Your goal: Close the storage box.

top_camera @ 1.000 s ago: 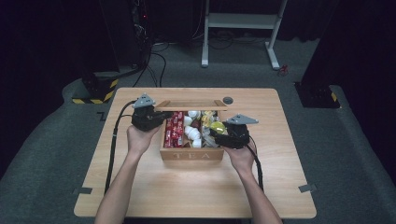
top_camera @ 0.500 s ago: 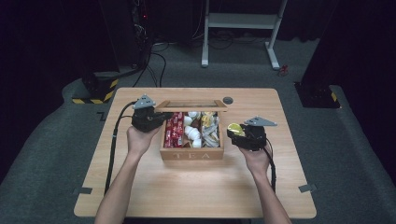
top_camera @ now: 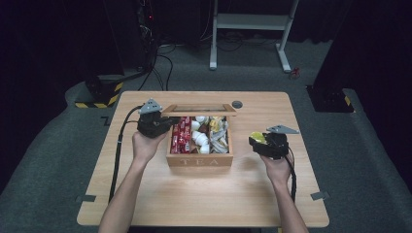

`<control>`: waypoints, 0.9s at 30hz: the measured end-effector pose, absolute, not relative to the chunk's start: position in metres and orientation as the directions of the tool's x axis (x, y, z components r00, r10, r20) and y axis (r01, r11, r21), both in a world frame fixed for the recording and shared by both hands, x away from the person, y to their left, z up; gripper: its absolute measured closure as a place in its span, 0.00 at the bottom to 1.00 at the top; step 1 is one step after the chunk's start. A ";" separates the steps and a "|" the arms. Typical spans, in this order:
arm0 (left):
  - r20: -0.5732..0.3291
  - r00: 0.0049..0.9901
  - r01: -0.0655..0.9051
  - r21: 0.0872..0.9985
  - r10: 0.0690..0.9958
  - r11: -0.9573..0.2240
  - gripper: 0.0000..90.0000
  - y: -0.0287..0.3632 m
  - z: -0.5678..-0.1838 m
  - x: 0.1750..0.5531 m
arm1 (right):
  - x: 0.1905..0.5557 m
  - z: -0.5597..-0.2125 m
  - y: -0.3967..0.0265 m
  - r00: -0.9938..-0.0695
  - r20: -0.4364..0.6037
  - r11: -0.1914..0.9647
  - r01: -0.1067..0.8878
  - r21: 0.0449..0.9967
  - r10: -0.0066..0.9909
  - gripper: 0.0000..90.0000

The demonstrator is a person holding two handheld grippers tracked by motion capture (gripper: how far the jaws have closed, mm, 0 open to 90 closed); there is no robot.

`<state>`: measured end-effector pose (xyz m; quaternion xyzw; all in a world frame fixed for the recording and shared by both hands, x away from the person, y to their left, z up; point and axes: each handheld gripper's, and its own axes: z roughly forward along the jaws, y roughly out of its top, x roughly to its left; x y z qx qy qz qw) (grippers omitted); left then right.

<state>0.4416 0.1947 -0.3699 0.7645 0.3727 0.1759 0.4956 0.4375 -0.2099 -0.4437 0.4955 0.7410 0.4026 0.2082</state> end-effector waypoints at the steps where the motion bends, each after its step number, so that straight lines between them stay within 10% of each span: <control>1: -0.097 0.660 0.393 0.889 0.745 -0.233 1.00 0.195 -0.370 0.442 | 0.438 -0.446 -0.212 -0.417 0.092 0.183 0.573 0.799 0.904 0.42; 27: -0.097 0.662 0.389 0.892 0.743 -0.231 1.00 0.192 -0.370 0.441 | 0.456 -0.489 -0.225 -0.344 0.069 0.189 0.661 0.727 0.936 0.42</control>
